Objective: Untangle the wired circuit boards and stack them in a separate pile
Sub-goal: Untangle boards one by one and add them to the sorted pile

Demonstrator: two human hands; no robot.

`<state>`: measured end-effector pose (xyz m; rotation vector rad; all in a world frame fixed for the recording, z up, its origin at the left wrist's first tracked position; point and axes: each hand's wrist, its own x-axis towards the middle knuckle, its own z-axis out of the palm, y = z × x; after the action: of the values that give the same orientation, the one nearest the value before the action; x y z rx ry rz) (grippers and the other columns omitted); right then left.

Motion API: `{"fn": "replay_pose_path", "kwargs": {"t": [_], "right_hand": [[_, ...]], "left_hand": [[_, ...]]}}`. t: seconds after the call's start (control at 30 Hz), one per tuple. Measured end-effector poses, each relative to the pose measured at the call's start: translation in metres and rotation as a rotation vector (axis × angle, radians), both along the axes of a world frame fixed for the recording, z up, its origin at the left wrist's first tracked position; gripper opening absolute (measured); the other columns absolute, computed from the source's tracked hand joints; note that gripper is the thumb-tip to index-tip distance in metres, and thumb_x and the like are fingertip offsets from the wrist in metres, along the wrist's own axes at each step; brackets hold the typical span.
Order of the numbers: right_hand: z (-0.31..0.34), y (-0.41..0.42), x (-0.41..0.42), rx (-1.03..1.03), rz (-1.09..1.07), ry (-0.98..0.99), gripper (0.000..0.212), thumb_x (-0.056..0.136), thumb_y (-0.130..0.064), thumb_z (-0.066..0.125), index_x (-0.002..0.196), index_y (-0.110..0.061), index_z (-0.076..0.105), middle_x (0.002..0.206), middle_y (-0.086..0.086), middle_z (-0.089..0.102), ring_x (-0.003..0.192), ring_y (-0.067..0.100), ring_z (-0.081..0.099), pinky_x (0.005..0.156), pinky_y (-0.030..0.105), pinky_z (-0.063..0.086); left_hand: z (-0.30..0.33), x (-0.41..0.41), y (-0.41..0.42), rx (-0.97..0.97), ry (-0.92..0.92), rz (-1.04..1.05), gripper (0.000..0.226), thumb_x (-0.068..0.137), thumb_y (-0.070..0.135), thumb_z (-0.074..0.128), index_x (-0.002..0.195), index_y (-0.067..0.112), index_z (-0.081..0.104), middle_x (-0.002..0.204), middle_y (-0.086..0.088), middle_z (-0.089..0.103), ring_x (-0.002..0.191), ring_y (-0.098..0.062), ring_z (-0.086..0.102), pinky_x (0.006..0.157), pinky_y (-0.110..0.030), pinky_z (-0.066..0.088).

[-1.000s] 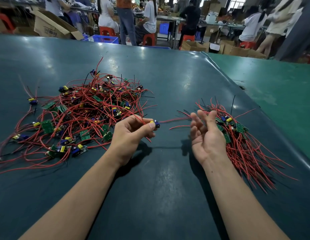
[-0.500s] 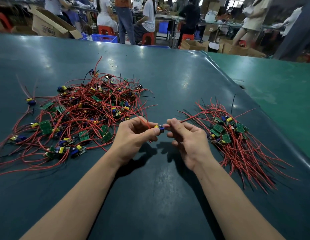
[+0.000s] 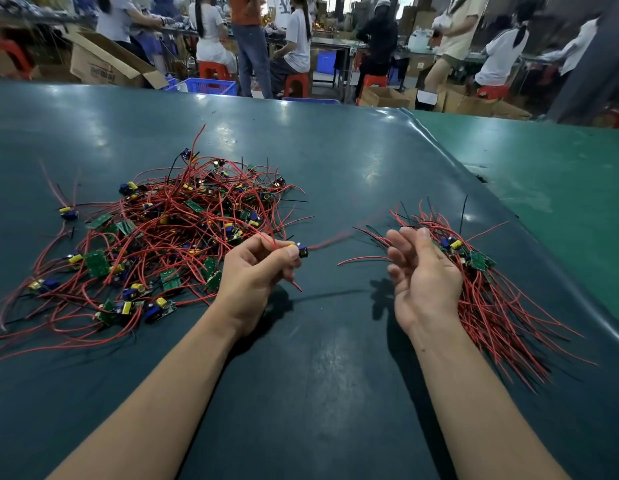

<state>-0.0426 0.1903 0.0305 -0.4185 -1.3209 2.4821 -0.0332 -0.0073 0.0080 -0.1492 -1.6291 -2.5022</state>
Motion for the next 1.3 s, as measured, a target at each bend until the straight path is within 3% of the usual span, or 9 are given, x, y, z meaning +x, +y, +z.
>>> {"fn": "replay_pose_path", "kwargs": {"t": [0.1,0.23,0.4,0.53,0.73,0.87,1.03,1.17,1.3], "right_hand": [[-0.002,-0.013,0.006,0.078,0.229,-0.122,0.043,0.092,-0.048,0.056,0.103,-0.007,0.065,0.072,0.000,0.069,0.049,0.007,0.059,0.039,0.016,0.040],[-0.006,-0.037,0.018,0.282,0.533,-0.118,0.023,0.089,-0.034,0.066,0.085,-0.012,0.071,0.055,-0.004,0.048,0.038,0.003,0.034,0.035,0.014,0.021],[-0.008,-0.042,0.016,0.254,0.436,-0.096,0.016,0.088,-0.013,0.069,0.073,-0.008,0.069,0.047,-0.004,0.047,0.035,0.004,0.032,0.035,0.015,0.022],[-0.006,-0.032,0.009,0.204,0.303,-0.064,0.012,0.087,-0.011,0.070,0.076,-0.007,0.072,0.048,-0.007,0.049,0.036,0.002,0.033,0.033,0.013,0.022],[-0.004,-0.009,-0.003,-0.012,0.088,-0.020,0.022,0.093,-0.008,0.062,0.072,-0.006,0.069,0.050,-0.006,0.048,0.036,0.001,0.035,0.030,0.014,0.021],[-0.007,-0.010,-0.004,-0.027,0.034,-0.025,0.027,0.095,-0.010,0.058,0.071,-0.005,0.067,0.050,-0.006,0.047,0.036,0.002,0.034,0.031,0.014,0.020],[-0.006,0.001,-0.005,-0.104,-0.095,-0.052,0.027,0.098,-0.011,0.056,0.072,-0.004,0.062,0.059,0.000,0.049,0.036,0.002,0.037,0.031,0.015,0.022],[-0.009,-0.006,0.001,0.152,-0.016,-0.043,0.026,0.098,-0.017,0.057,0.075,-0.008,0.066,0.051,-0.005,0.050,0.037,0.003,0.039,0.033,0.015,0.023],[-0.011,-0.019,0.006,0.248,0.188,-0.061,0.025,0.099,-0.020,0.056,0.079,-0.010,0.069,0.053,-0.004,0.054,0.038,0.006,0.041,0.033,0.017,0.026]], "left_hand": [[-0.001,-0.001,0.000,0.040,0.005,-0.001,0.018,0.072,0.006,0.079,0.082,0.004,0.064,0.070,-0.007,0.068,0.057,-0.016,0.058,0.060,-0.022,0.051],[-0.003,0.003,0.001,-0.112,0.057,-0.044,0.013,0.073,0.005,0.077,0.082,0.005,0.069,0.069,-0.008,0.069,0.057,-0.015,0.059,0.061,-0.023,0.052],[-0.001,0.004,0.001,-0.227,0.047,-0.083,0.020,0.067,0.004,0.082,0.079,0.001,0.066,0.069,-0.007,0.071,0.056,-0.015,0.060,0.062,-0.023,0.053],[-0.001,0.003,0.002,-0.178,0.027,-0.047,0.016,0.067,0.005,0.073,0.077,-0.003,0.063,0.067,-0.006,0.070,0.055,-0.014,0.060,0.056,-0.022,0.051],[-0.002,0.002,-0.001,-0.120,0.035,-0.056,0.012,0.057,0.022,0.080,0.067,0.020,0.075,0.068,-0.005,0.070,0.059,-0.015,0.060,0.057,-0.021,0.049],[-0.003,0.003,0.001,-0.111,0.029,-0.017,0.008,0.066,0.007,0.074,0.070,0.013,0.072,0.065,-0.005,0.068,0.054,-0.012,0.058,0.056,-0.019,0.049],[0.006,0.001,-0.002,0.128,0.022,0.090,0.015,0.071,0.002,0.067,0.082,0.002,0.057,0.057,-0.001,0.058,0.049,-0.012,0.049,0.059,-0.024,0.044],[0.012,0.004,-0.004,0.280,-0.035,0.073,0.002,0.077,0.012,0.067,0.075,0.011,0.069,0.061,0.000,0.053,0.056,-0.011,0.047,0.061,-0.022,0.042],[0.013,0.004,-0.004,0.337,-0.095,0.003,0.017,0.074,0.023,0.068,0.085,0.009,0.065,0.076,-0.002,0.068,0.072,-0.013,0.067,0.071,-0.021,0.053]]}}
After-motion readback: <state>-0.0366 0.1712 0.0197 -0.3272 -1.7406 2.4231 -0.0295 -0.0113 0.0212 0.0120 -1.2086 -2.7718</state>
